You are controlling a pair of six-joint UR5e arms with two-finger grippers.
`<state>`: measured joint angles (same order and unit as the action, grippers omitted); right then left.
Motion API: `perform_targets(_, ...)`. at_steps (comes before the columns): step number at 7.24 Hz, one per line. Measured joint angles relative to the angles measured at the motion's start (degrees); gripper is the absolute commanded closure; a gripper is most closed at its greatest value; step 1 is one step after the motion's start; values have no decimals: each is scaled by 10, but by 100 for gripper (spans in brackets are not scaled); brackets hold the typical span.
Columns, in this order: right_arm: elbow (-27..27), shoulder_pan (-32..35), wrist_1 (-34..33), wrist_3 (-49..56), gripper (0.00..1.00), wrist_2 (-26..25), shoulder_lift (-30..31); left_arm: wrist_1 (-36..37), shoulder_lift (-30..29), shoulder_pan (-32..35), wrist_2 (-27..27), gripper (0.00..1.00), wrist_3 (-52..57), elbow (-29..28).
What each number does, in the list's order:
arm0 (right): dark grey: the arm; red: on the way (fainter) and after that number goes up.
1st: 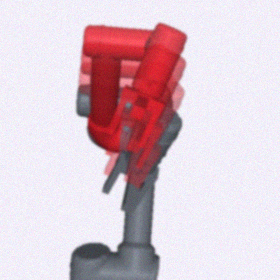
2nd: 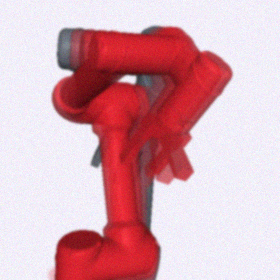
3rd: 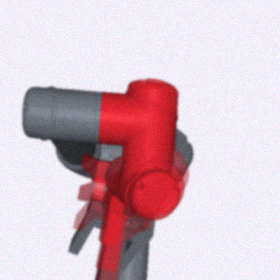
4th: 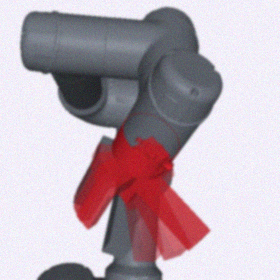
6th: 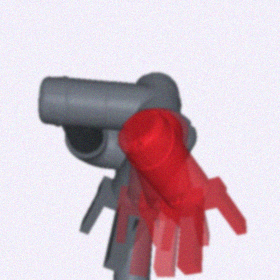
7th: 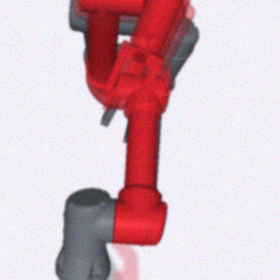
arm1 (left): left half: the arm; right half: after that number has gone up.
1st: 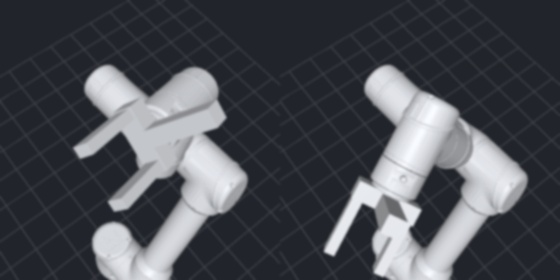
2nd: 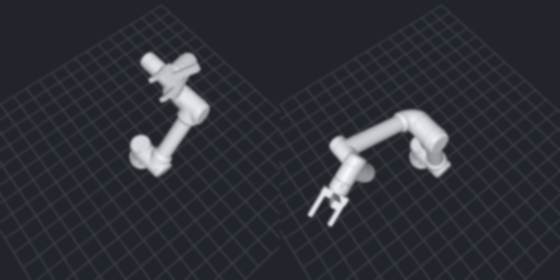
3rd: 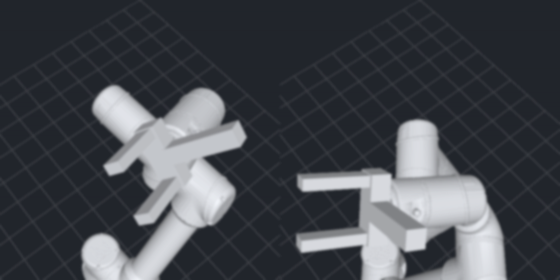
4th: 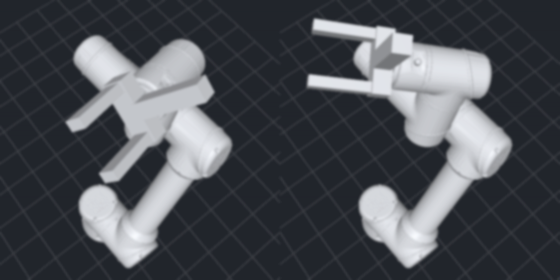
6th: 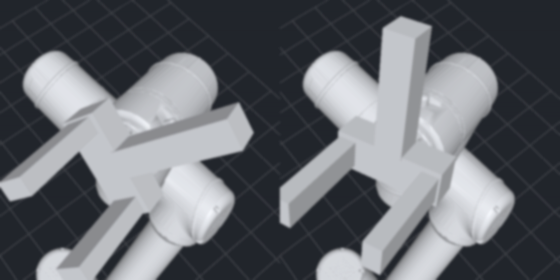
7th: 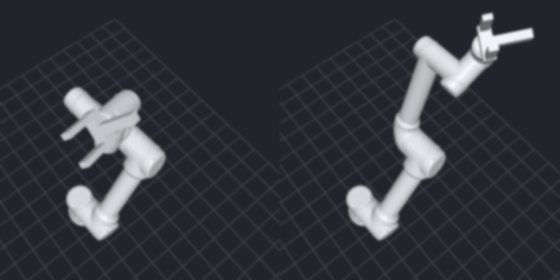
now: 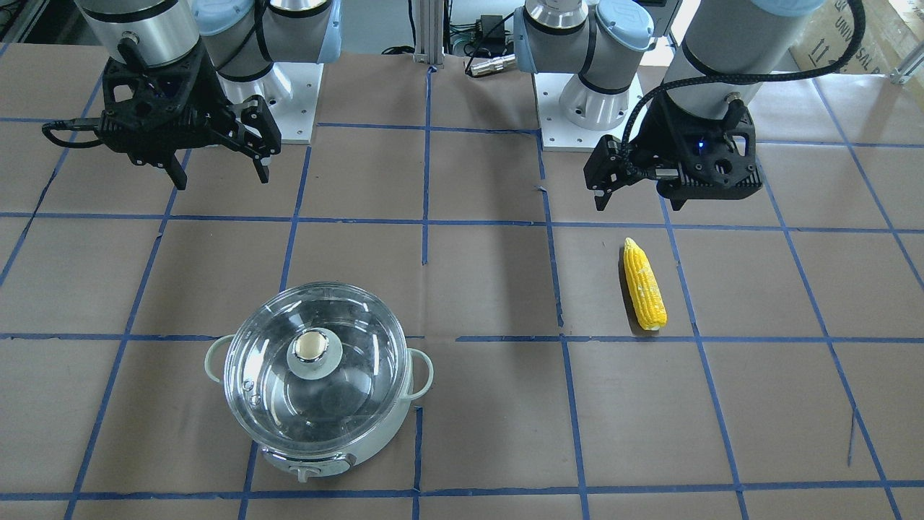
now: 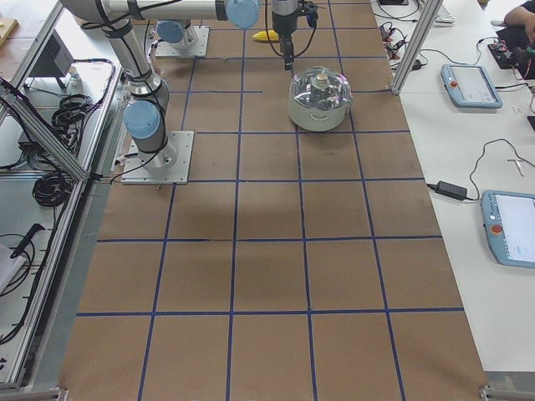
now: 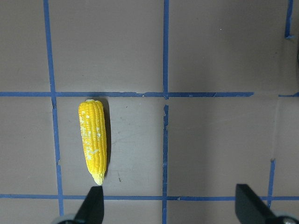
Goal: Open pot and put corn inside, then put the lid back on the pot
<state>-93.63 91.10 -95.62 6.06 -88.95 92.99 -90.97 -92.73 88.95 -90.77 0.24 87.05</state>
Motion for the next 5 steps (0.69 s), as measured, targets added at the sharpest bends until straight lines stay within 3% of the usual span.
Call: perform_targets(5, 34, 10, -13, -11, 1, 2, -51, 0, 9, 0, 4, 0, 2, 7)
